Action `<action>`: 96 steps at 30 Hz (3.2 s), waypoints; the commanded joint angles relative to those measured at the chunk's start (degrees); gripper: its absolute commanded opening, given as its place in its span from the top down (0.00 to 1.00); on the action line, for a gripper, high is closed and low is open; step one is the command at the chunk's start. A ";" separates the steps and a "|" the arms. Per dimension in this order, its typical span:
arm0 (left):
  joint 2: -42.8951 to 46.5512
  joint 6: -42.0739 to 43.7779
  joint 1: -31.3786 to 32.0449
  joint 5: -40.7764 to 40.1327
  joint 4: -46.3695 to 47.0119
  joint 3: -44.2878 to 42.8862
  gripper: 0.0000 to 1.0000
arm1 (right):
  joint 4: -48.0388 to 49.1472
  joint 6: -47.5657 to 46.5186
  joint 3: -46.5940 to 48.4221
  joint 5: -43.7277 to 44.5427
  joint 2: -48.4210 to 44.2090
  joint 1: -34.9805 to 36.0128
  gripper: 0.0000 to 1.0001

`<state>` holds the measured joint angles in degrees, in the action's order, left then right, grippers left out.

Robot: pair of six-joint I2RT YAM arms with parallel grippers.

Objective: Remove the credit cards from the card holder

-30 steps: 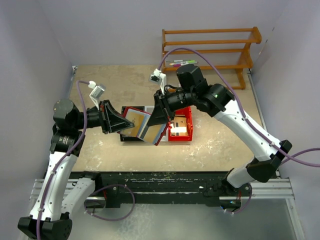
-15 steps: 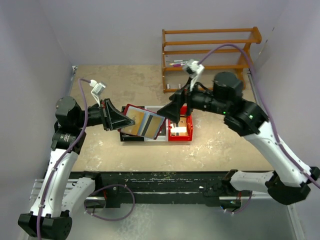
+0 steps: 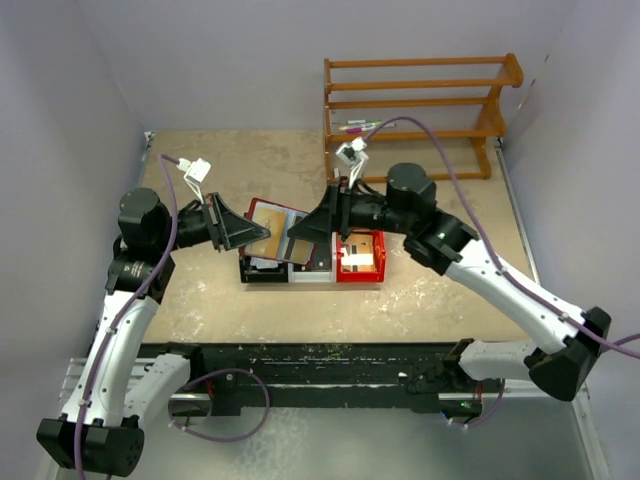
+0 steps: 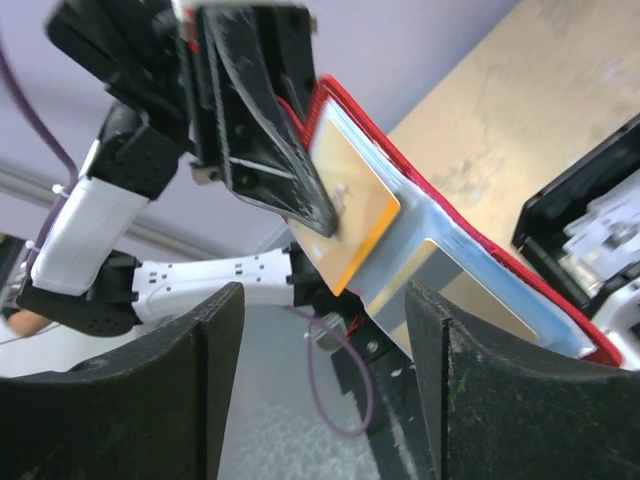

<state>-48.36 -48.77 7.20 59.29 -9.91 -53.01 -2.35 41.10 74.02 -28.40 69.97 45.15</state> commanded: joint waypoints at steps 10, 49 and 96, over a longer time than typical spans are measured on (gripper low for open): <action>0.16 -4.48 0.09 0.77 4.02 -1.72 1.00 | 21.17 11.62 -5.31 -7.62 4.25 2.32 0.54; 2.03 -9.47 0.09 2.32 7.57 -1.24 1.00 | 30.48 19.03 -8.47 -10.97 7.48 2.27 0.86; 3.59 -21.50 0.09 6.63 19.26 -0.05 0.98 | 44.50 24.03 -22.00 -11.15 -0.45 1.61 0.84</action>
<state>-45.63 -68.47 7.60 66.02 5.06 -52.58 40.23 66.00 53.34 -39.83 71.75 47.24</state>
